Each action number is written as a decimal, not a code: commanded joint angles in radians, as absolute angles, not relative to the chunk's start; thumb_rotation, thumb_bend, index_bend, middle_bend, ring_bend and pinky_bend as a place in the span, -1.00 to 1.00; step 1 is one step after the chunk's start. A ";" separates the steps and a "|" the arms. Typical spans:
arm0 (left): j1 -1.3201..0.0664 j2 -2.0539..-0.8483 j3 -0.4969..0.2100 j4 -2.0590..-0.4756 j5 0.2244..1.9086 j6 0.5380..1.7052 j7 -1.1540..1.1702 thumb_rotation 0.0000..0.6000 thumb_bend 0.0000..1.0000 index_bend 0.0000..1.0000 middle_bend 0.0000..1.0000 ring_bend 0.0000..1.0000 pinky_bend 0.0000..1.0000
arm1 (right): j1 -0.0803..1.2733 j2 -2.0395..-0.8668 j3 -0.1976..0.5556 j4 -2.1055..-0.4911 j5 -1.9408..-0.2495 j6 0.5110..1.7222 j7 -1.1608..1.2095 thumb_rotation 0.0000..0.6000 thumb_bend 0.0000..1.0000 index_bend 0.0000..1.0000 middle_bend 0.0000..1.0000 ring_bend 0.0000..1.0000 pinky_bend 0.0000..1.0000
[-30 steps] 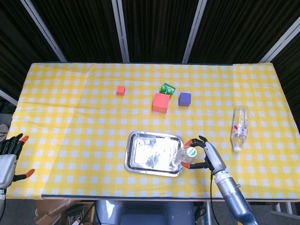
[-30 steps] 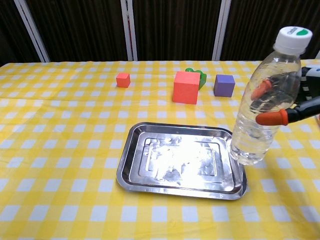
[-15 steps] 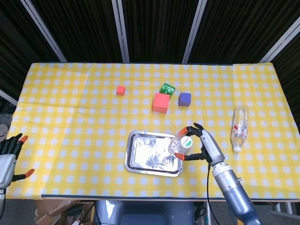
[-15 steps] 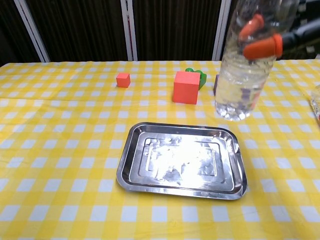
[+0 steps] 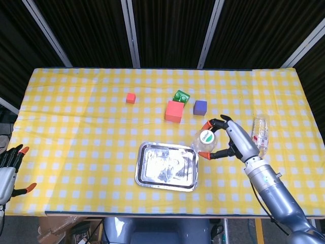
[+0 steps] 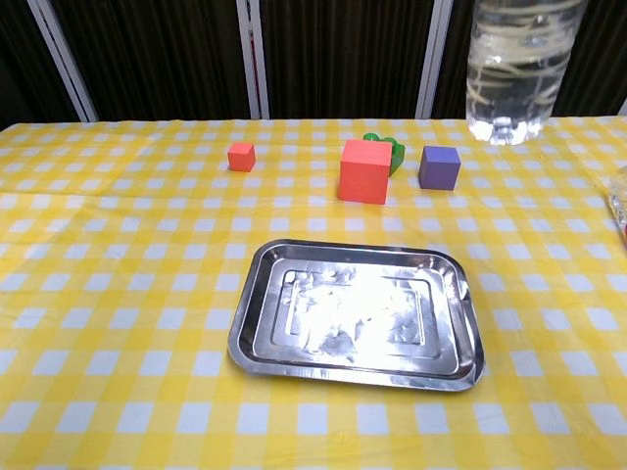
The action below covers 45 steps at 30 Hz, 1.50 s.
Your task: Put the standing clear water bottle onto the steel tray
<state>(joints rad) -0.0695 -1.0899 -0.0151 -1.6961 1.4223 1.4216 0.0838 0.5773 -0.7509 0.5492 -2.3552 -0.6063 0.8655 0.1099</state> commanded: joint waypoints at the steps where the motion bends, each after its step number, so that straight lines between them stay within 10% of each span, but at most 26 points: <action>1: -0.069 -1.090 -0.016 -1.696 1.420 1.423 0.085 1.00 -0.70 -0.92 -1.00 -1.00 -1.00 | 0.580 -0.770 0.454 -2.356 -0.591 0.836 0.096 1.00 -0.13 0.73 0.30 -0.19 -1.00; 15: -0.069 -1.095 -0.019 -1.694 1.416 1.424 0.095 1.00 -0.70 -0.92 -1.00 -1.00 -1.00 | 0.500 -1.000 0.303 -2.268 -0.744 0.842 0.225 1.00 -0.10 0.73 0.32 -0.17 -1.00; 35: -0.064 -1.082 -0.020 -1.698 1.420 1.431 0.069 1.00 -0.70 -0.92 -1.00 -1.00 -1.00 | 0.506 -0.430 0.598 -2.356 -0.814 0.661 0.489 1.00 -0.04 0.74 0.41 -0.04 -1.00; 45: -0.062 -1.077 -0.021 -1.697 1.419 1.433 0.059 1.00 -0.70 -0.92 -1.00 -1.00 -1.00 | 0.481 -0.521 0.442 -2.356 -0.814 0.598 0.455 1.00 -0.01 0.75 0.41 -0.04 -1.00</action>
